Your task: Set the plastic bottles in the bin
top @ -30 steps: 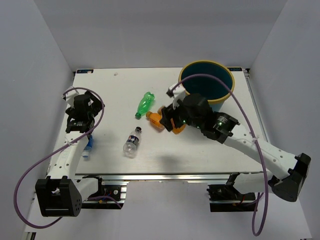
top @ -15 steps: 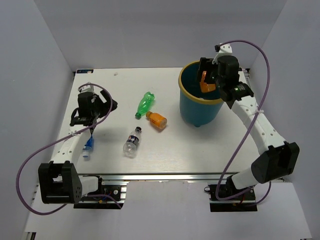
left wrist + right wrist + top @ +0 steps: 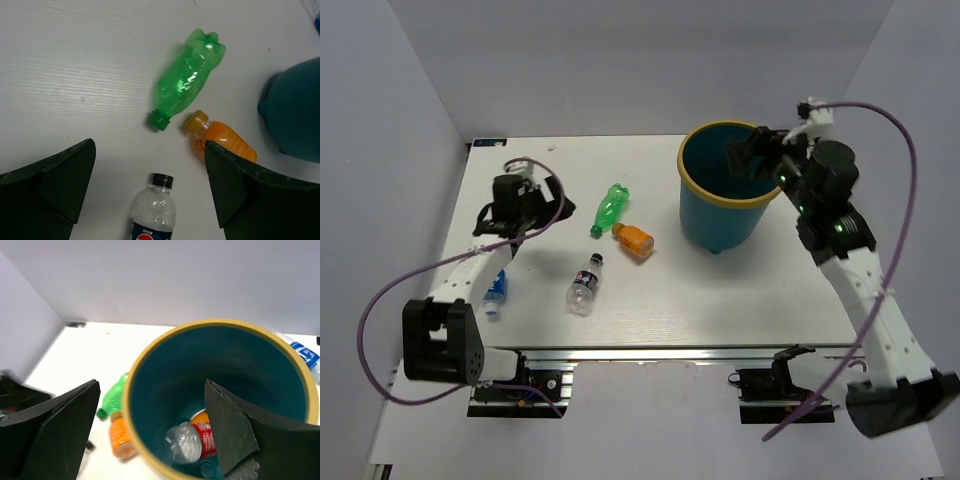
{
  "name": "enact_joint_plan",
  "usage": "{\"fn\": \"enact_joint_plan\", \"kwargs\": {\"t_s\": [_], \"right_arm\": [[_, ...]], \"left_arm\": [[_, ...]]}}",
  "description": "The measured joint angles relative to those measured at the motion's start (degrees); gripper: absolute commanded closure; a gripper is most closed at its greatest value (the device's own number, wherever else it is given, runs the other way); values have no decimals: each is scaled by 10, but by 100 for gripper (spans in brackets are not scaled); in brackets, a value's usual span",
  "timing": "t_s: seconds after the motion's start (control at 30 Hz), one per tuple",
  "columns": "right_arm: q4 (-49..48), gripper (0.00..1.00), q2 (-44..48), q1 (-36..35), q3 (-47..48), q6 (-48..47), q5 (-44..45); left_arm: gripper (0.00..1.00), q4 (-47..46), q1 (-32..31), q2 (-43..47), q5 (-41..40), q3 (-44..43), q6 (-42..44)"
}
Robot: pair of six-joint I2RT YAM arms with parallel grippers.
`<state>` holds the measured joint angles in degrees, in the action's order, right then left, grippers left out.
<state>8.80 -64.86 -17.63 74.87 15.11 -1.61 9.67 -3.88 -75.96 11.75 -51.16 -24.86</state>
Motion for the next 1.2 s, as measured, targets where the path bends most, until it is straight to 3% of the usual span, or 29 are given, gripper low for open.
{"fn": "enact_joint_plan", "kwargs": {"t_s": [0.1,0.23,0.47,0.6,0.77,0.87,0.9,1.03,1.2], "right_arm": [[-19,11,86,1,-64,26,16],[-23,11,192,9,-172,72,103],[34,11,297,18,-318,150,221],[52,11,313,18,-387,169,208],[78,11,271,18,-436,171,174],[76,11,235,18,-456,171,147],[75,11,227,18,-464,171,139],[58,11,203,18,-485,171,107],[32,11,180,18,-489,168,68]], "left_arm": [[2,16,-68,-59,-28,-56,31],[2,21,-139,-147,-44,-130,68],[2,34,-141,-295,-37,-244,124],[2,41,-143,-357,-36,-285,146],[2,53,-152,-409,-30,-317,159],[14,59,-154,-436,-23,-346,160],[25,60,-155,-444,-23,-356,160],[55,63,-156,-457,-24,-373,159],[62,78,-156,-456,-39,-392,155]]}}
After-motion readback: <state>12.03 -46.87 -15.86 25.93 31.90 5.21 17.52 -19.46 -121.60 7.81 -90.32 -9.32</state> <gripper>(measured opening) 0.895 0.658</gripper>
